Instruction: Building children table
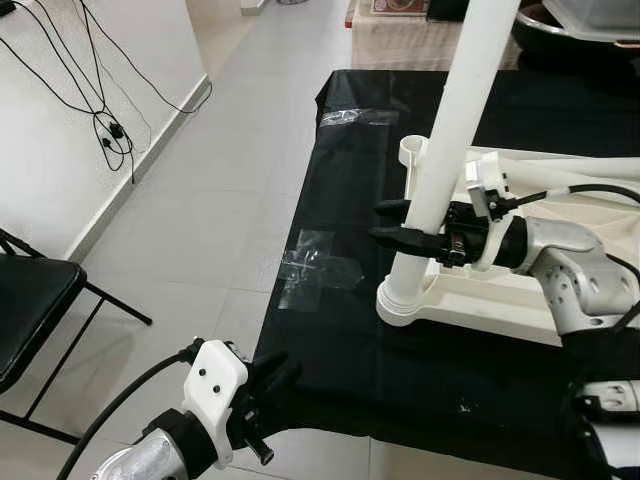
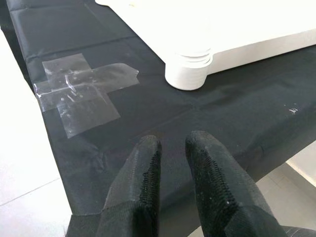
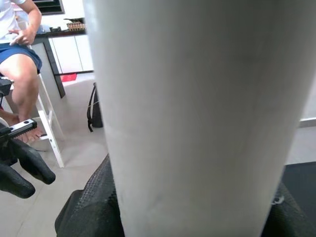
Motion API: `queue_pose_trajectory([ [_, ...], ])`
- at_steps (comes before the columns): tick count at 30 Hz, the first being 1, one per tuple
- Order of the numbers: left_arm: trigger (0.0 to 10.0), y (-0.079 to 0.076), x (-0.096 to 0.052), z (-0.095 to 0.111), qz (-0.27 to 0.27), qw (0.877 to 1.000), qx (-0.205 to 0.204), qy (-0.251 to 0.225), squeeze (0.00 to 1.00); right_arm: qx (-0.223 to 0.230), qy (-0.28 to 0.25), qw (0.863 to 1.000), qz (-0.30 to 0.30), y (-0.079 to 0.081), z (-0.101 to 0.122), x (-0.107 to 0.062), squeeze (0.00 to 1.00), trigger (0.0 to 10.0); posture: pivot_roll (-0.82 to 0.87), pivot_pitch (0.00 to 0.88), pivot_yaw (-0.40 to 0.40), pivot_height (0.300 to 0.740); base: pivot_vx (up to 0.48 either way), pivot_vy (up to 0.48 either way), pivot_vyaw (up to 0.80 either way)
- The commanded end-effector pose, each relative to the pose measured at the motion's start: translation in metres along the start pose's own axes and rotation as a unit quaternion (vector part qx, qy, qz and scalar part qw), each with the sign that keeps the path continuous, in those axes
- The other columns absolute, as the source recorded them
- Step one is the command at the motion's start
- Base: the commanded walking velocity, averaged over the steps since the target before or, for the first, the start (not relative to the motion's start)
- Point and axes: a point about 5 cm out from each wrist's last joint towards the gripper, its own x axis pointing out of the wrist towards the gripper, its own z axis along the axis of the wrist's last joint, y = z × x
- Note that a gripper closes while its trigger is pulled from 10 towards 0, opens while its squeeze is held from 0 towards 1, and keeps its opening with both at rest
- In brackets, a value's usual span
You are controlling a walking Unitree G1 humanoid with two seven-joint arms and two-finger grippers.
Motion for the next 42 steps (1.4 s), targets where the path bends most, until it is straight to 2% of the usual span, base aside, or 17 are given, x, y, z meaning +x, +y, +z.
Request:
queue_pose_trajectory([
  [1, 10.0, 0.000, -0.002, -0.003, 0.001, 1.000, 0.000, 0.011, 0.00, 0.000, 0.002, 1.000, 0.004, 0.002, -0.001, -0.003, 0.00, 0.0, 0.09, 0.187, 0.029, 0.740, 0.000, 0.000, 0.00],
  [5, 10.0, 0.001, -0.001, -0.003, 0.001, 1.000, 0.000, 0.008, 0.00, 0.017, 0.052, 0.995, -0.087, 0.046, -0.035, 0.000, 0.00, 0.0, 0.07, 0.192, 0.018, 0.740, 0.000, 0.000, 0.00],
  [7, 10.0, 0.002, -0.001, -0.003, 0.000, 1.000, 0.000, 0.009, 0.00, 0.034, 0.066, 0.984, -0.160, 0.053, -0.047, 0.006, 0.00, 0.0, 0.06, 0.192, 0.021, 0.740, 0.000, 0.000, 0.00],
  [8, 10.0, 0.002, -0.001, -0.003, 0.000, 1.000, 0.000, 0.009, 0.00, 0.034, 0.066, 0.984, -0.160, 0.053, -0.047, 0.006, 0.00, 0.0, 0.06, 0.192, 0.021, 0.740, 0.000, 0.000, 0.00],
  [9, 10.0, 0.002, -0.001, -0.003, -0.001, 1.000, 0.000, 0.009, 0.00, 0.016, 0.098, 0.951, -0.293, 0.055, -0.062, 0.011, 0.00, 0.0, 0.06, 0.192, 0.025, 0.740, 0.000, 0.000, 0.00],
  [10, 10.0, 0.002, -0.001, -0.004, -0.002, 1.000, -0.001, 0.010, 0.00, 0.034, 0.121, 0.898, -0.423, 0.068, -0.076, 0.007, 0.00, 0.0, 0.05, 0.196, 0.033, 0.740, 0.000, 0.000, 0.00],
  [11, 10.0, 0.002, 0.000, -0.004, -0.003, 1.000, -0.003, 0.009, 0.00, 0.048, 0.148, 0.870, -0.469, 0.088, -0.088, 0.010, 0.00, 0.0, 0.05, 0.191, 0.046, 0.740, 0.000, 0.000, 0.00],
  [13, 10.0, 0.000, 0.004, -0.004, -0.016, 1.000, -0.004, 0.007, 0.00, 0.044, 0.163, 0.877, -0.450, 0.110, -0.091, 0.024, 0.00, 0.0, 0.04, 0.182, 0.045, 0.740, 0.000, 0.000, 0.00],
  [21, 10.0, 0.004, 0.006, -0.004, -0.013, 1.000, 0.005, 0.007, 0.00, 0.007, 0.140, 0.889, -0.437, 0.091, -0.077, 0.035, 0.00, 0.0, 0.05, 0.175, 0.030, 0.740, 0.000, 0.000, 0.00],
  [22, 10.0, 0.005, 0.006, -0.004, -0.008, 1.000, 0.004, 0.007, 0.00, 0.007, 0.131, 0.889, -0.438, 0.089, -0.073, 0.036, 0.00, 3.7, 0.05, 0.176, 0.029, 0.740, 0.000, 0.000, 0.00],
  [23, 10.0, 0.005, 0.005, -0.004, -0.006, 1.000, 0.003, 0.007, 0.00, 0.012, 0.110, 0.894, -0.433, 0.088, -0.069, 0.037, 0.00, 10.0, 0.05, 0.178, 0.030, 0.740, 0.000, 0.000, 0.00],
  [24, 10.0, 0.003, 0.004, -0.005, -0.006, 1.000, 0.001, 0.008, 0.00, 0.026, 0.076, 0.905, -0.417, 0.085, -0.063, 0.038, 1.00, 10.0, 0.05, 0.180, 0.030, 0.740, 0.000, 0.000, 0.00],
  [31, 10.0, 0.001, 0.004, -0.007, -0.008, 1.000, -0.002, 0.011, 0.00, 0.040, -0.005, 0.929, -0.368, 0.082, -0.039, 0.040, 1.00, 10.0, 0.04, 0.181, 0.033, 0.740, 0.000, 0.000, 0.00],
  [33, 10.0, 0.001, 0.004, -0.007, -0.009, 1.000, -0.003, 0.010, 0.00, 0.027, -0.009, 0.959, -0.284, 0.077, -0.032, 0.036, 1.00, 10.0, 0.05, 0.187, 0.033, 0.740, 0.000, 0.000, 0.00],
  [37, 10.0, 0.000, 0.004, -0.007, -0.009, 1.000, -0.004, 0.010, 0.00, 0.001, 0.012, 0.980, -0.197, 0.070, -0.027, 0.028, 1.00, 10.0, 0.05, 0.188, 0.033, 0.740, 0.000, 0.000, 0.00],
  [38, 10.0, 0.000, 0.004, -0.007, -0.008, 1.000, -0.004, 0.010, 0.00, -0.006, 0.018, 0.985, -0.173, 0.066, -0.025, 0.026, 0.00, 10.0, 0.05, 0.188, 0.033, 0.740, 0.000, 0.000, 0.00],
  [42, 10.0, -0.001, 0.003, -0.007, -0.007, 1.000, -0.005, 0.010, 0.00, -0.024, 0.018, 0.988, -0.149, 0.050, -0.016, 0.024, 0.00, 10.0, 0.06, 0.195, 0.036, 0.740, 0.000, 0.000, 0.00],
])
